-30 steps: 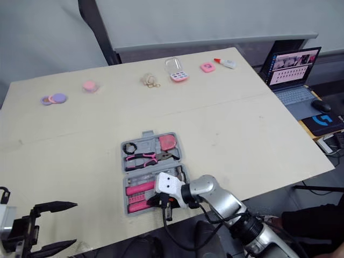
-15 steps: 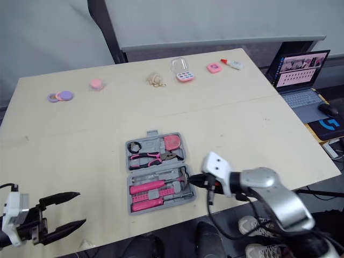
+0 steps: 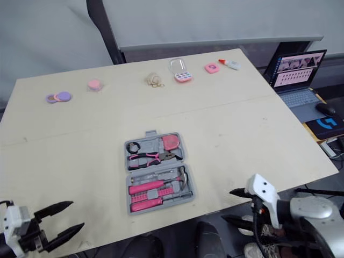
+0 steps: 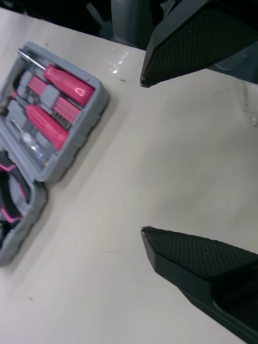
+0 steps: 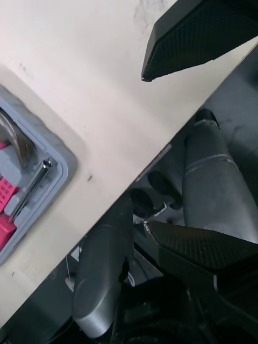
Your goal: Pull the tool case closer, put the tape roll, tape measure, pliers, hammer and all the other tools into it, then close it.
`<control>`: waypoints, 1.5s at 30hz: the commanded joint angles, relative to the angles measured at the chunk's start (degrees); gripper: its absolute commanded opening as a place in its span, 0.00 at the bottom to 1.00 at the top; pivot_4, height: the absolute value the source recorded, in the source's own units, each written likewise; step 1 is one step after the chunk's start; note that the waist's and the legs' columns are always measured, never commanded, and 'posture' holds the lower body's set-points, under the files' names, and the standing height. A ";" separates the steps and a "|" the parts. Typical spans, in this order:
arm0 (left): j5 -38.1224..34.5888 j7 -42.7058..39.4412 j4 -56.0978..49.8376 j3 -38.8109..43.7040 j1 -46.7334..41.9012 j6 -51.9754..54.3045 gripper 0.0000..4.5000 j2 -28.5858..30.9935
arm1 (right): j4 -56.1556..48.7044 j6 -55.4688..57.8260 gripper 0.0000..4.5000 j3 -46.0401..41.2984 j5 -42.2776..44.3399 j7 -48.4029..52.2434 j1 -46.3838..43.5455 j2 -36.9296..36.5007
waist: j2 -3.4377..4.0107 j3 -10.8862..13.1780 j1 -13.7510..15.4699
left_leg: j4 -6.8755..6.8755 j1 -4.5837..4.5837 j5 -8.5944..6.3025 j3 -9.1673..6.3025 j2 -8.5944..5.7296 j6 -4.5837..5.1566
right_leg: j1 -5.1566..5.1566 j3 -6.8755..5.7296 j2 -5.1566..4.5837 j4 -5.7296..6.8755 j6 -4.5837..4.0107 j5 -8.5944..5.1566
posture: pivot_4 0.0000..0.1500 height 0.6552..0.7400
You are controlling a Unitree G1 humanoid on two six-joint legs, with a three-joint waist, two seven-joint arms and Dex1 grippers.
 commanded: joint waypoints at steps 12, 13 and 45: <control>3.47 7.68 0.04 0.38 -0.63 4.19 1.00 1.46 | 4.31 -8.22 0.99 0.17 -2.43 -2.17 -2.77 3.00 | -0.01 -0.02 1.11 | 0.03 0.03 0.00 0.08 0.06 0.02 | -0.02 0.03 0.03 0.03 -0.08 0.07 | 1.00 0.87; 2.98 7.92 0.05 0.36 -0.72 5.12 1.00 1.46 | 4.27 -8.21 0.99 0.24 -2.52 -2.30 -2.95 3.00 | -0.01 -0.02 1.11 | 0.03 0.02 0.00 0.07 0.06 0.02 | -0.02 0.02 0.03 0.02 -0.08 0.07 | 1.00 0.87; 16.40 4.19 19.95 -33.67 -46.38 12.16 0.00 8.23 | 25.12 12.64 0.01 29.20 -14.48 -12.44 -46.30 11.95 | 0.08 0.02 0.87 | 0.12 -0.16 0.23 0.64 -0.04 -0.12 | -0.15 -0.11 0.12 0.44 -0.02 0.18 | 1.00 0.87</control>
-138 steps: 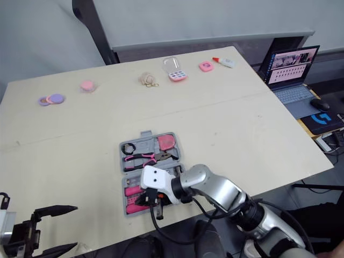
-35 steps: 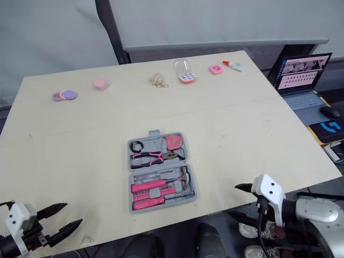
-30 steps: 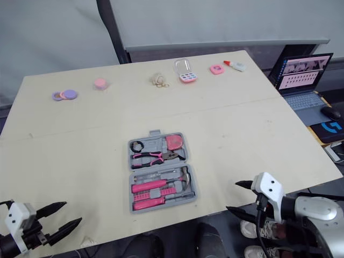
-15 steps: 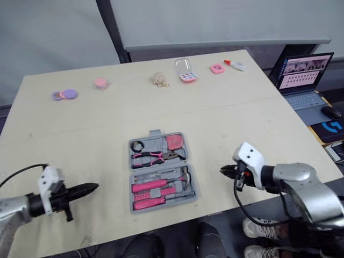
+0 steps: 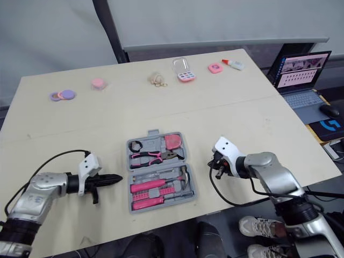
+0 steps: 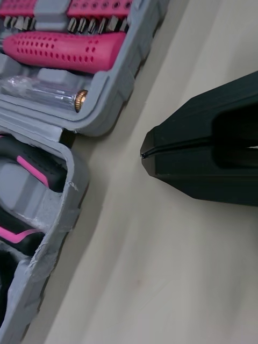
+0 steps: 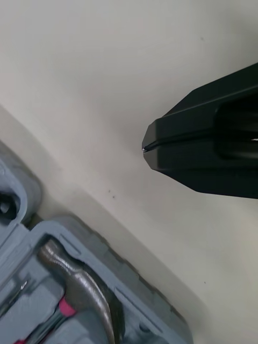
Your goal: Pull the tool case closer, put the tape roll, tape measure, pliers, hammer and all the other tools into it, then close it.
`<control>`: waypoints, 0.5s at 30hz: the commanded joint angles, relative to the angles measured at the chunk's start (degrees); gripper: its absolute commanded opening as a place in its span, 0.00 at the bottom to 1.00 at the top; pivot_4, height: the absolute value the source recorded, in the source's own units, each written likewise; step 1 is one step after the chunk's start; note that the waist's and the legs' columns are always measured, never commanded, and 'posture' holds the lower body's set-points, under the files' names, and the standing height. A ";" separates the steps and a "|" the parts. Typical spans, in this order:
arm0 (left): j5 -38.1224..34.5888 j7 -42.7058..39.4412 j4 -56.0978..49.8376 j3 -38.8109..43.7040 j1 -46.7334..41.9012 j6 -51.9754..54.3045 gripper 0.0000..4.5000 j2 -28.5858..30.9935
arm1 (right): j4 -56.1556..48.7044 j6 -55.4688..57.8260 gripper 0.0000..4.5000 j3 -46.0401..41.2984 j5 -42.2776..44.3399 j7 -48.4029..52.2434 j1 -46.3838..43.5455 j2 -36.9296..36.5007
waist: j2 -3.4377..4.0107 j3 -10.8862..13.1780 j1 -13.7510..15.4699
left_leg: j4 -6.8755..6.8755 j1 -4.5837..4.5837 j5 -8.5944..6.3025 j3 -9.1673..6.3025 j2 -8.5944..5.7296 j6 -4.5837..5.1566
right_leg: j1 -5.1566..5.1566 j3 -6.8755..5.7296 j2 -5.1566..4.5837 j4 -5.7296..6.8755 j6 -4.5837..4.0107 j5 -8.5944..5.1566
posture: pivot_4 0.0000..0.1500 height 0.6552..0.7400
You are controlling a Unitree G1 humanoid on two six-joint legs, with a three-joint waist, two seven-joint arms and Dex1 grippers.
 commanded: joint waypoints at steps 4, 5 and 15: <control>1.76 0.45 2.80 -1.62 -2.01 -3.16 0.00 -2.01 | 1.63 -0.97 0.01 1.21 -1.56 -0.47 -2.51 3.11 | 0.01 0.00 0.32 | 0.08 -0.01 0.04 -0.02 -0.01 0.02 | 0.02 0.01 -0.04 0.06 0.02 0.01 | 1.00 0.87; 1.58 0.61 2.79 -1.60 -2.20 -2.97 0.00 -2.48 | 1.89 -1.16 0.01 1.39 -1.76 -0.44 -2.75 3.61 | 0.01 0.00 0.36 | 0.10 -0.01 0.05 -0.03 -0.02 0.03 | 0.03 0.01 -0.06 0.06 0.04 0.02 | 1.00 0.87; 2.58 1.56 2.13 -2.46 -2.88 -2.50 0.00 -5.17 | 5.78 -2.29 0.01 2.89 -3.94 -0.46 -5.55 8.24 | 0.01 0.00 0.21 | 0.11 -0.02 0.05 -0.05 -0.05 0.03 | 0.03 0.01 -0.07 0.06 0.06 0.03 | 1.00 0.87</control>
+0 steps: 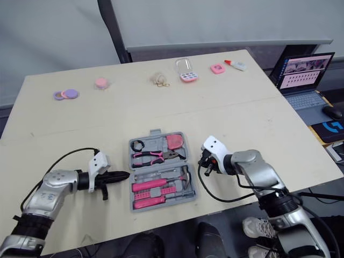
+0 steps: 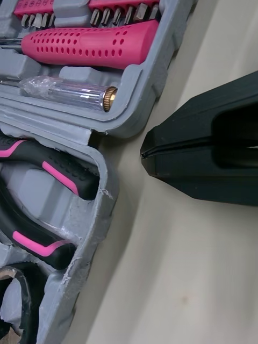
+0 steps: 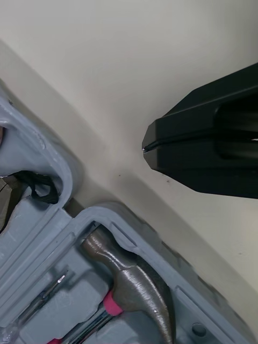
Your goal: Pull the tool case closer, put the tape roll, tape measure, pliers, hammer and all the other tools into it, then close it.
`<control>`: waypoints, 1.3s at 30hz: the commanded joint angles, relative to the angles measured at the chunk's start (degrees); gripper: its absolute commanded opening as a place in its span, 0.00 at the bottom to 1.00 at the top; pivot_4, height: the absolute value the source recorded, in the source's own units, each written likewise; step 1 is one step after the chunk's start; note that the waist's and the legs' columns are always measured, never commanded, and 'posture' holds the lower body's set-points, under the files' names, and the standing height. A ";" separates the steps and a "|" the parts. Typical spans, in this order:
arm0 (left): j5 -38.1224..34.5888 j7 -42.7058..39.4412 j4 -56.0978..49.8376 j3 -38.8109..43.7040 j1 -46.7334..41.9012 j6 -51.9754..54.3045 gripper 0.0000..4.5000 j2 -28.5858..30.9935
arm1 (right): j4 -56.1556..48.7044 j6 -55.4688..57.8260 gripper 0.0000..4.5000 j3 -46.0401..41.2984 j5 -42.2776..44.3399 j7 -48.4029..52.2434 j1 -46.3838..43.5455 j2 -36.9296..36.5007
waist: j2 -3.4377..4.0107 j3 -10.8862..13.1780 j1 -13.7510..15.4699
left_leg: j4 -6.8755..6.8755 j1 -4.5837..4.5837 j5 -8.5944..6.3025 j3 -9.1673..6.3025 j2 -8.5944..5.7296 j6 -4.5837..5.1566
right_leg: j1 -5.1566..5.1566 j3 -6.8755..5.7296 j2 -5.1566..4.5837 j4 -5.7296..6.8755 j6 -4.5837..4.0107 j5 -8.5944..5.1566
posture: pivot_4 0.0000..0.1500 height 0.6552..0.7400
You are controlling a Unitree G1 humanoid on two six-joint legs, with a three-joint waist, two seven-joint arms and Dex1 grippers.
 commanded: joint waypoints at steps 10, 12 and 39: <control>1.66 1.97 -0.60 -2.34 -0.69 -0.41 0.00 -2.91 | 6.01 -4.40 0.01 1.48 -3.12 -0.21 -4.02 5.29 | 0.01 0.00 0.00 | 0.00 0.00 0.00 -0.02 0.00 0.01 | 0.01 -0.01 -0.01 0.01 0.00 0.00 | 1.00 0.87; 1.76 2.37 -0.78 -2.52 -0.76 -0.54 0.00 -3.55 | 5.87 -4.42 0.01 1.53 -3.25 0.01 -3.97 5.50 | 0.01 0.00 0.05 | 0.01 0.00 0.01 -0.02 -0.01 0.01 | 0.01 -0.01 -0.01 0.01 0.00 0.00 | 1.00 0.87; -0.09 4.23 -14.42 -0.96 10.82 5.45 0.00 -2.68 | -7.86 2.80 0.01 3.08 -2.08 0.72 2.69 5.97 | 0.02 -0.01 -1.44 | -0.16 0.02 0.01 -0.10 0.02 0.01 | 0.03 -0.02 -0.02 -0.10 0.01 0.00 | 1.00 0.87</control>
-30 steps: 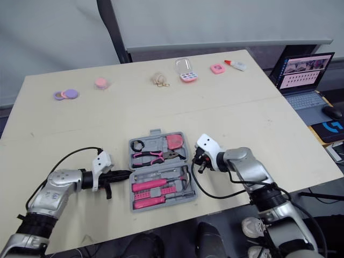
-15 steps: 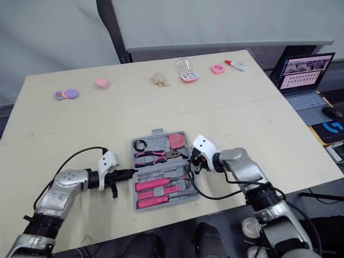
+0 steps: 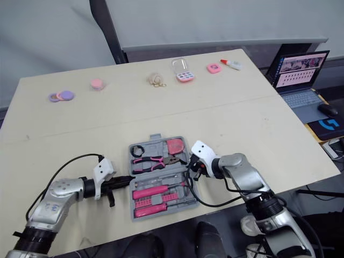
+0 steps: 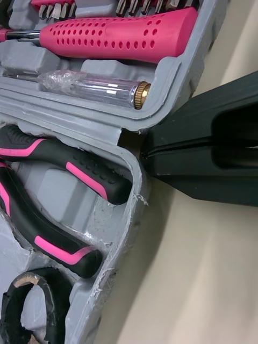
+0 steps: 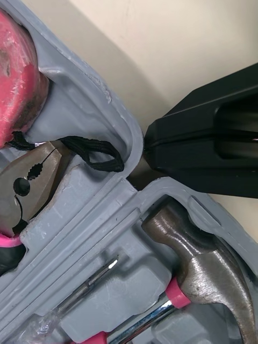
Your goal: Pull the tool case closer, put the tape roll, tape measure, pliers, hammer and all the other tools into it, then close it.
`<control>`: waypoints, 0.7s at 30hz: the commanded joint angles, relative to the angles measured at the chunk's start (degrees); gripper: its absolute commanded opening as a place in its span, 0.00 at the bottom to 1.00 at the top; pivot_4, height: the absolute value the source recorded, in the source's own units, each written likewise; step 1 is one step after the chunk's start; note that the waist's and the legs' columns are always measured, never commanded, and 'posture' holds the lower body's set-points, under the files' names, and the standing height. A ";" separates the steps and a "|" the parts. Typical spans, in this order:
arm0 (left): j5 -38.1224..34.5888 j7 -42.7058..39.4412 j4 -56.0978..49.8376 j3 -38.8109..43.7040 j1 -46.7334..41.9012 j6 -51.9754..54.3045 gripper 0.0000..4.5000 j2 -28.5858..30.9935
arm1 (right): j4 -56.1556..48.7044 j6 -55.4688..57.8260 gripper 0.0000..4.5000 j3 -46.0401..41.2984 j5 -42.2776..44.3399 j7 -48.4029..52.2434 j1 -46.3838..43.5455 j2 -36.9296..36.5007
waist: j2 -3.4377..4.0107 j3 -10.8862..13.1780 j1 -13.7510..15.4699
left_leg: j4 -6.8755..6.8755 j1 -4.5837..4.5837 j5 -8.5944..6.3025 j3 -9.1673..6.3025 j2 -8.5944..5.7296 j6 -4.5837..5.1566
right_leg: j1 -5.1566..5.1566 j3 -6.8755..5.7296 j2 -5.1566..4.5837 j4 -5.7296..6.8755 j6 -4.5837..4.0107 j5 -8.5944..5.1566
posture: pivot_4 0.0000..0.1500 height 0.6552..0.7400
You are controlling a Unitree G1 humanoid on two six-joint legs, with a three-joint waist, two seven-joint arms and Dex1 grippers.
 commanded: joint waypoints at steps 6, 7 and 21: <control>-0.78 -0.52 -3.68 -1.55 3.34 2.12 0.00 0.36 | -5.58 1.80 0.01 1.40 1.72 0.39 1.51 1.35 | 0.00 0.00 -0.07 | -0.02 0.01 0.00 0.00 0.00 0.00 | 0.00 0.00 0.00 -0.01 0.00 0.00 | 1.00 0.87; -0.85 -0.54 -3.92 -1.54 3.50 2.28 0.00 0.40 | -5.65 1.91 0.01 1.45 1.72 0.37 1.54 1.43 | 0.00 0.00 -0.07 | -0.02 0.01 0.00 0.00 0.00 0.00 | 0.00 0.00 0.00 -0.01 0.00 0.00 | 1.00 0.87; -1.91 -0.03 -8.51 -0.89 7.08 4.84 0.00 1.07 | -8.15 3.74 0.01 1.80 2.12 -0.17 3.19 2.06 | 0.01 0.00 -0.09 | -0.07 0.03 0.00 -0.06 0.00 -0.01 | -0.01 0.02 0.01 -0.05 0.00 0.00 | 1.00 0.87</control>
